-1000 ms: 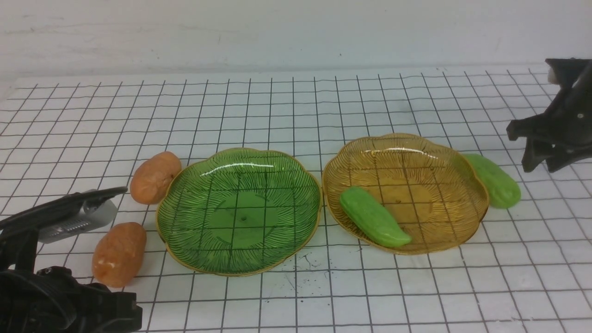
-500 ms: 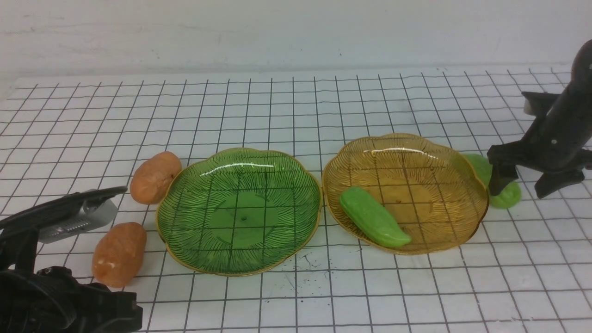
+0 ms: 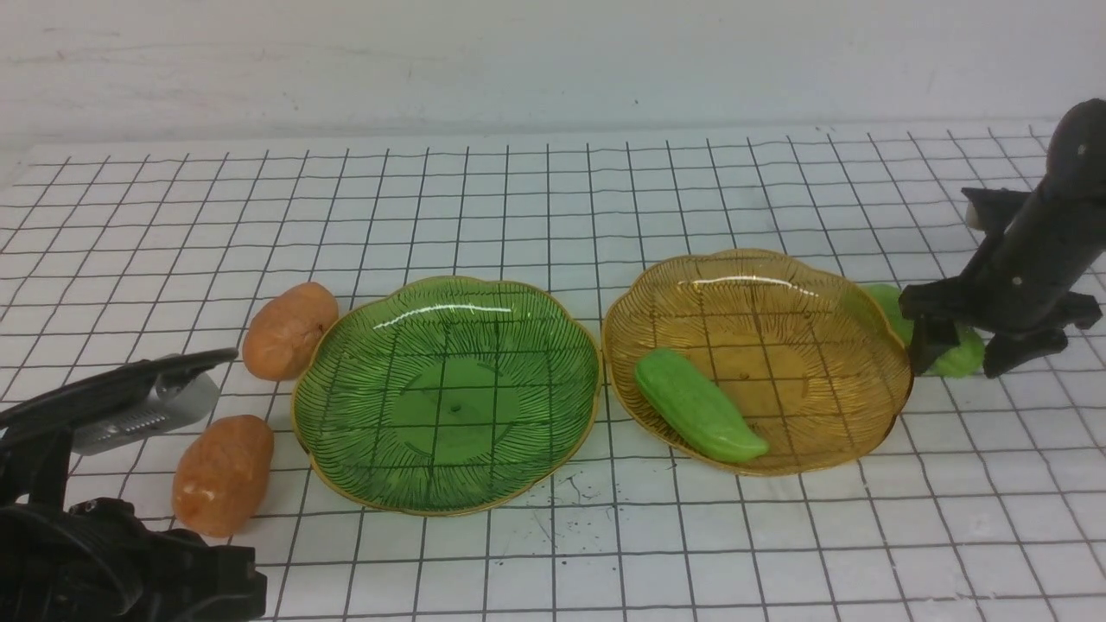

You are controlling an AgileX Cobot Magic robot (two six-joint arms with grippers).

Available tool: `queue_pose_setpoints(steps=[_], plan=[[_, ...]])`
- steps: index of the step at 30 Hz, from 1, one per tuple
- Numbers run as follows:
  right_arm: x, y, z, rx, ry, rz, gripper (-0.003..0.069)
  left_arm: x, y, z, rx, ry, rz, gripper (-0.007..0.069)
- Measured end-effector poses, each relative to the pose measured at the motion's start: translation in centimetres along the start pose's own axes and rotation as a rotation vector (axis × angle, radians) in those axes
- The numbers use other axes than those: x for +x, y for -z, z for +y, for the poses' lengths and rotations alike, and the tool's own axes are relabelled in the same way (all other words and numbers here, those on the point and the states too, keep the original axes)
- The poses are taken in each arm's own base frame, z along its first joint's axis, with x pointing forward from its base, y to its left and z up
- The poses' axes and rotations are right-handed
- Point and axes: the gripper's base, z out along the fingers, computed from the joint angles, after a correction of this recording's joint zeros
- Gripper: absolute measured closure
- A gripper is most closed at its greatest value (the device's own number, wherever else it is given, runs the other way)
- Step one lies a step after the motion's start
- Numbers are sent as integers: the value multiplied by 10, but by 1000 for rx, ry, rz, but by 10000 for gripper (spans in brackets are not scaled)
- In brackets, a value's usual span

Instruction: Put different types of vegetables on the plate.

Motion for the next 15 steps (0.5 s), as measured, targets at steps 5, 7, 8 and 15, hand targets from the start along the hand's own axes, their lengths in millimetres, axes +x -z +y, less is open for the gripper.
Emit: queue_pose_setpoints(steps=[5,7,8,15], plan=[[0,1,-6,71,52,4,299,0,0,0,1,0,3,631],[0,1,-8,84,65,10,314,1,0,0,2,0,9,631],[1,1,-8,89,70,16,314,1,0,0,3,0,13,631],[5,17,-10,123,100,38,314,1,0,0,4,0,16,631]])
